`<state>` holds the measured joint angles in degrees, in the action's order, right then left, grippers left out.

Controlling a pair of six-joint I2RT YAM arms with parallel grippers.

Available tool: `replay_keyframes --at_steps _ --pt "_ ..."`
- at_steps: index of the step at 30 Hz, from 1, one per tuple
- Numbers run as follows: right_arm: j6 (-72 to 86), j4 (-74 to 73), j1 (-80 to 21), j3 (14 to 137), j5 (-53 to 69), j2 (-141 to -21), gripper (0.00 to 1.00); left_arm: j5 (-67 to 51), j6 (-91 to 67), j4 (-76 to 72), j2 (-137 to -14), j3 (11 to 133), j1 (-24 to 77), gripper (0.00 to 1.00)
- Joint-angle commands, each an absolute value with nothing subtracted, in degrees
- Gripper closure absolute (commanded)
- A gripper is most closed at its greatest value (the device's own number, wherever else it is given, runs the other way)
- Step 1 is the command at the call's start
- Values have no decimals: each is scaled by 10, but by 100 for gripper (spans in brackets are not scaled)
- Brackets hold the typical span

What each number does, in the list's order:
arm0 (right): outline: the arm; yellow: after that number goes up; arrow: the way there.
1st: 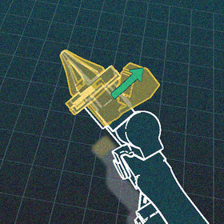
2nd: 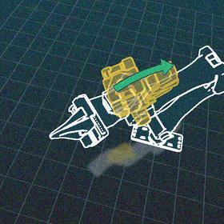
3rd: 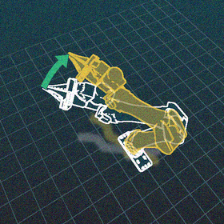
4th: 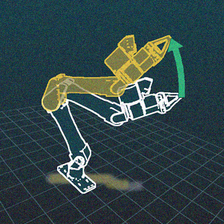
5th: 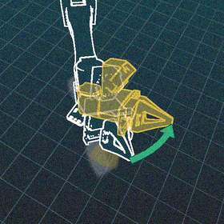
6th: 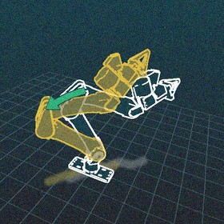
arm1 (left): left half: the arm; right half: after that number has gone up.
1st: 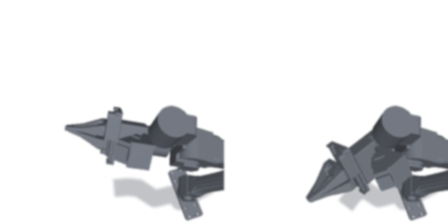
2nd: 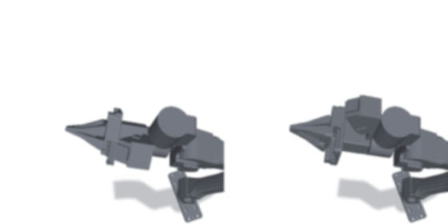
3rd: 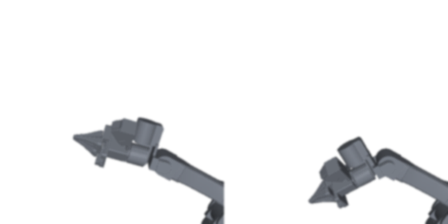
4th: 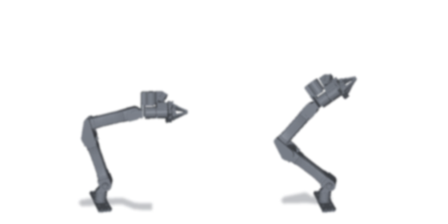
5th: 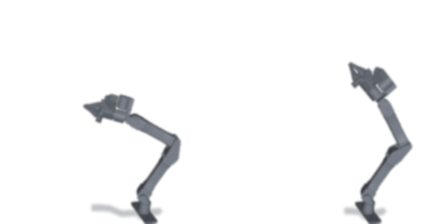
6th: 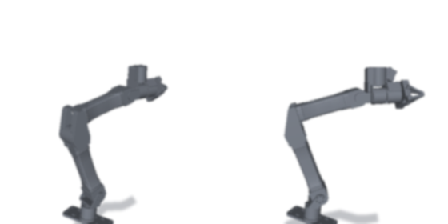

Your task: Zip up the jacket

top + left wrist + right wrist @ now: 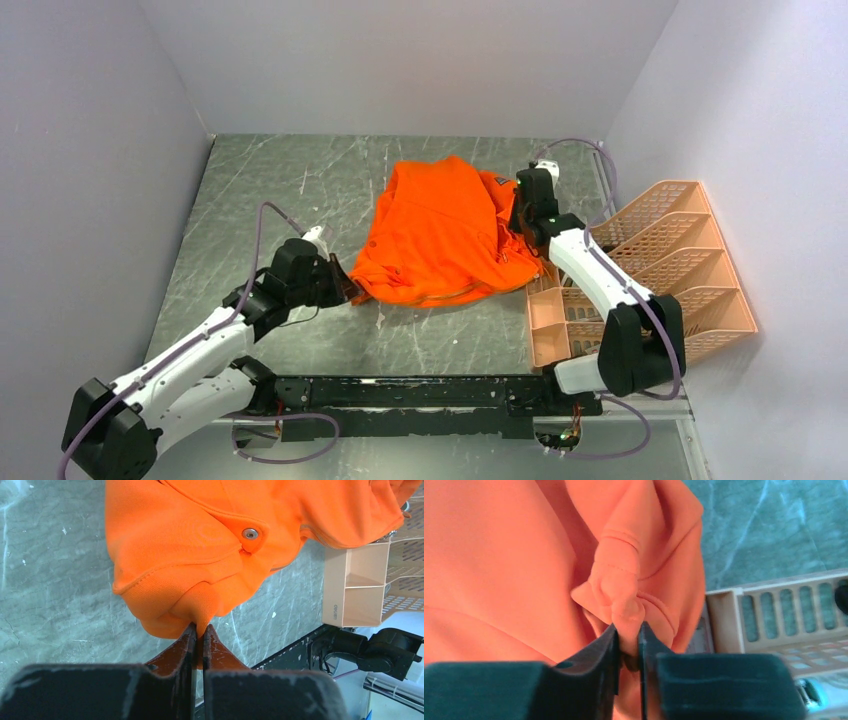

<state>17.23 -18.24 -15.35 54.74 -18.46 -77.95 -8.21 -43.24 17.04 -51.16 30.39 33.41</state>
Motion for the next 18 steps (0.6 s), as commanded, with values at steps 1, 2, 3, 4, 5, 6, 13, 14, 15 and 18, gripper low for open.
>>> replay_keyframes --at_steps 1,2,3,4,5,6,13,14,15,18 --pt "168 -151 -158 614 -161 -812 100 -84 -425 177 -488 325 329 92" --pt "168 -152 -159 631 -155 -818 100 -82 -427 180 -484 324 329 92" --pt "167 -151 -161 647 -151 -824 100 -79 -429 184 -478 323 328 92" --pt "166 -150 -164 665 -144 -827 100 -75 -432 188 -474 323 329 92" --pt "167 -149 -168 683 -140 -828 100 -72 -434 192 -468 323 329 92" --pt "169 -148 -172 701 -136 -827 100 -68 -437 199 -464 324 329 92" --pt "191 -123 -239 827 -103 -856 100 14 -455 288 -389 374 329 92" --pt "192 -119 -252 846 -103 -868 100 38 -457 309 -371 389 329 92" --pt "197 -113 -261 862 -98 -877 100 60 -458 327 -359 405 329 92" --pt "221 -95 -278 914 -70 -911 100 122 -447 379 -327 461 328 92"
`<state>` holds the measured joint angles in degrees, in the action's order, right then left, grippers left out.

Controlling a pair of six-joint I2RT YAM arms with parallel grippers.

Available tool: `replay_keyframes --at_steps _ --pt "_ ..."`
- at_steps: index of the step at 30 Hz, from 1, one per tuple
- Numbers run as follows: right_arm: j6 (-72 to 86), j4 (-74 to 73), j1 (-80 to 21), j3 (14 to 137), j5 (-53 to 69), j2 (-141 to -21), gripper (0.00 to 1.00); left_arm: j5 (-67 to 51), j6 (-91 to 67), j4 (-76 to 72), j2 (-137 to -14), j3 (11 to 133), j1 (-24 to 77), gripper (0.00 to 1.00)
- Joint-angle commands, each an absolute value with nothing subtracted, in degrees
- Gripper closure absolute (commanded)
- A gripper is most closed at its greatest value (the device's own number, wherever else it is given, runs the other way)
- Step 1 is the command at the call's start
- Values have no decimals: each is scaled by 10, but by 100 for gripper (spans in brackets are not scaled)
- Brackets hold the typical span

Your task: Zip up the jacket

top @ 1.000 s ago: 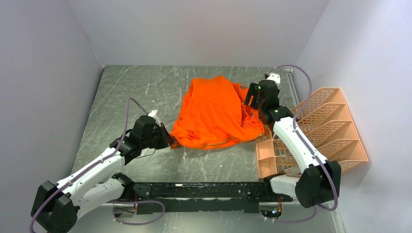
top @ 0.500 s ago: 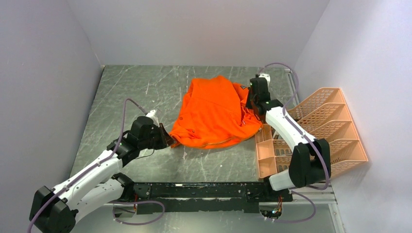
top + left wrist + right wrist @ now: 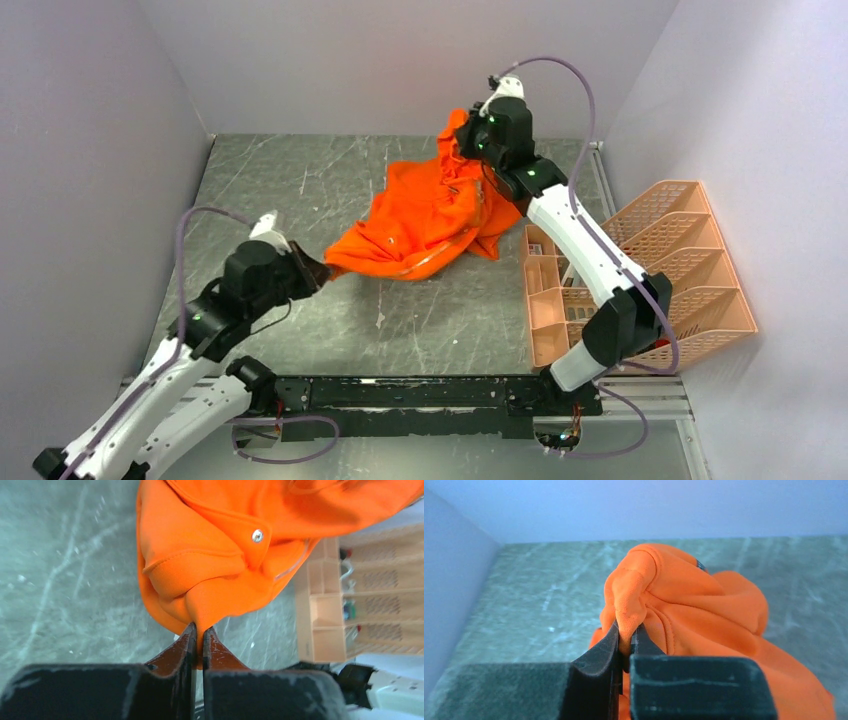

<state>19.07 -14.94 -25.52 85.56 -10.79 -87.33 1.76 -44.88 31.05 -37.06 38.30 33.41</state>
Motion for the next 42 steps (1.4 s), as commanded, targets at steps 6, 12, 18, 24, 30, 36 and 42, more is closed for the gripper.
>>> replay_keyframes --at_steps 6,12,18,24,30,36,42 --pt "252 -56 -303 991 -66 -964 100 193 -414 434 -305 532 329 92" --pt "241 -26 -304 980 -102 -997 100 139 -402 395 -363 491 329 92" --pt "223 -29 -293 947 -150 -1042 100 45 -427 285 -447 396 329 92" --pt "248 -35 -241 959 -126 -1104 100 1 -434 214 -522 327 329 92" --pt "273 -55 -205 1025 -100 -1181 100 -53 -438 154 -584 265 330 92" --pt "282 -68 -195 1092 -94 -1248 100 -70 -442 117 -632 236 330 92" --pt "293 -65 -185 1113 -66 -1261 76 -51 -430 156 -632 272 330 63"
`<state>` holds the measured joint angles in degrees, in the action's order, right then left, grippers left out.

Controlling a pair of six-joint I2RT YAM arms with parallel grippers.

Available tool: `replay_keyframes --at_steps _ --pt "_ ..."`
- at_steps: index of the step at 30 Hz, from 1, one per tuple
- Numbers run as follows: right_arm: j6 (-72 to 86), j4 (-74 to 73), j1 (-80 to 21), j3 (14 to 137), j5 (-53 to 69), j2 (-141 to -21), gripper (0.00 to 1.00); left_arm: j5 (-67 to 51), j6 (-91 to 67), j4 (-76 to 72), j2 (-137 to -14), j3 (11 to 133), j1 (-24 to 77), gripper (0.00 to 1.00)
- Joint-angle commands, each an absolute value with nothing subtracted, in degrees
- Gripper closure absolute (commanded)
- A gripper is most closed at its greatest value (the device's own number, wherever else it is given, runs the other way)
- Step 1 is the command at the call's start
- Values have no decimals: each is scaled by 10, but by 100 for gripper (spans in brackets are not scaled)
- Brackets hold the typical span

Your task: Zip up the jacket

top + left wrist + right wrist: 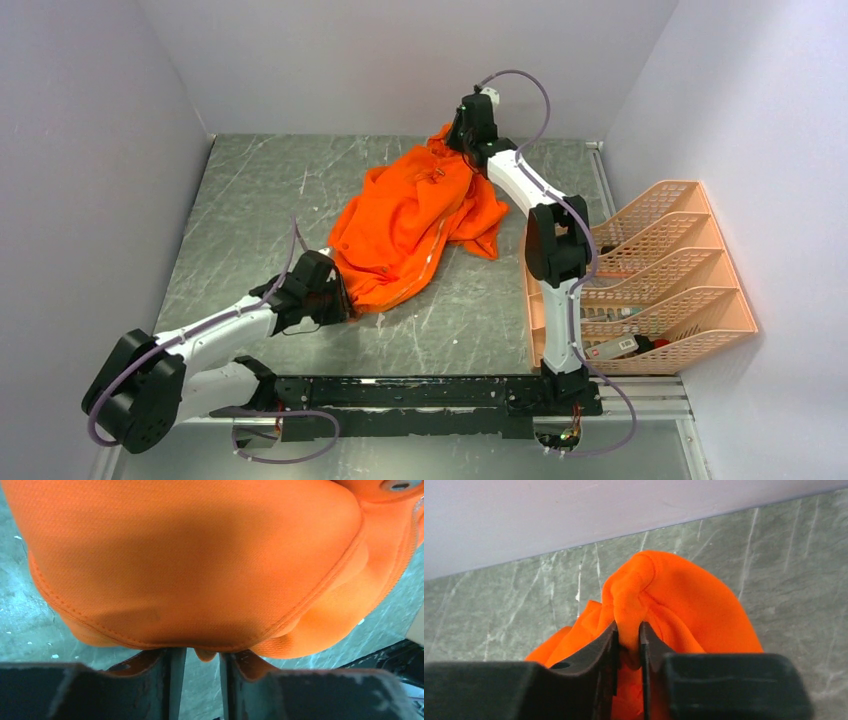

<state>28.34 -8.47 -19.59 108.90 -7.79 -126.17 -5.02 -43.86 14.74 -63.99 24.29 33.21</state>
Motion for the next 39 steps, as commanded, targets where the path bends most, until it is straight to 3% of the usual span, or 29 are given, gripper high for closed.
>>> replay_keyframes --at_steps 1,3,7,9,13,17,24,35,39 --pt "291 -63 -184 1112 -65 -1258 70 -45 -428 166 -625 283 330 57" --pt "289 -64 -183 1111 -61 -1249 59 -38 -418 188 -614 310 330 50" --pt "280 -63 -178 1100 -56 -1219 44 -8 -383 243 -595 398 330 24" --pt "278 -59 -175 1088 -52 -1199 41 -2 -368 250 -594 427 329 2" --pt "274 -64 -165 1068 -40 -1153 34 -2 -339 270 -615 485 324 0" --pt "258 -66 -163 1054 -44 -1110 17 -6 -314 279 -631 528 317 0" --pt "250 -81 -164 1006 -41 -1028 1 -1 -280 306 -639 612 295 0" --pt "238 -95 -165 793 -60 -831 1 21 -224 320 -665 736 264 0" --pt "236 -104 -165 707 -49 -749 1 -21 -203 315 -686 771 205 0"
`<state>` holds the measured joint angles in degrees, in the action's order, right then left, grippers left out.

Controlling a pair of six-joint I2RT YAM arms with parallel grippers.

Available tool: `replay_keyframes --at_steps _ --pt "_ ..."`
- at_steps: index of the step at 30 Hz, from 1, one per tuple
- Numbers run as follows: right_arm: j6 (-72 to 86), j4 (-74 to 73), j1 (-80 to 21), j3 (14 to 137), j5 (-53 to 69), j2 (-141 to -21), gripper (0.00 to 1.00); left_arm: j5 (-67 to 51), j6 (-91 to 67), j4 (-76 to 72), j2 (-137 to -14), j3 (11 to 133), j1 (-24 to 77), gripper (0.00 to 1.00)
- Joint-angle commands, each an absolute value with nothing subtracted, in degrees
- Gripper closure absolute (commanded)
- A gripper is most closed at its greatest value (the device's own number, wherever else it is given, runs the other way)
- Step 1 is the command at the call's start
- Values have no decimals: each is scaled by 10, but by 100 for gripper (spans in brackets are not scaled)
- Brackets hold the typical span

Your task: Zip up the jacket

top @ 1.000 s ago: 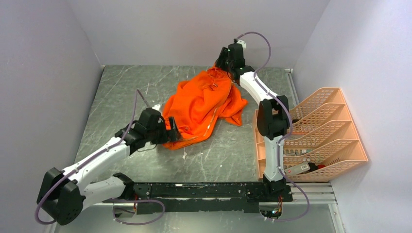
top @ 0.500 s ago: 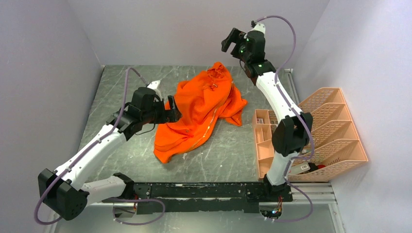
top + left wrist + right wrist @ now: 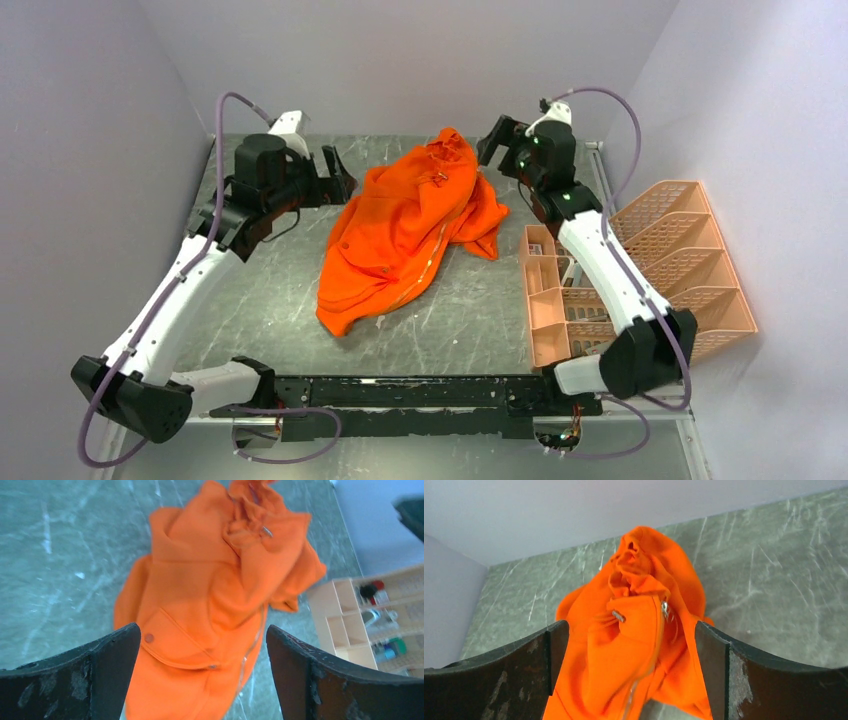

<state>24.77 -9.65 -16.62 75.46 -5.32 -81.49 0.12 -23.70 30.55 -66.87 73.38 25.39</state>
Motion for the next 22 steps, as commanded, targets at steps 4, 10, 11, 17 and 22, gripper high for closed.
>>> replay_keyframes --at_steps 4,10,11,17,22 --pt "221 -157 -168 678 -56 -698 1 -33 -197 315 -697 794 152 0" --pt "232 -187 -177 617 -45 -603 1 -88 -205 283 -693 757 50 0" --pt "233 -201 -177 617 -42 -590 1 -98 -204 278 -692 751 39 0" --pt "193 -298 -178 640 -38 -504 0 -119 -182 275 -649 742 27 1" --pt "191 -303 -178 635 -67 -439 1 -186 -186 276 -589 721 27 0"
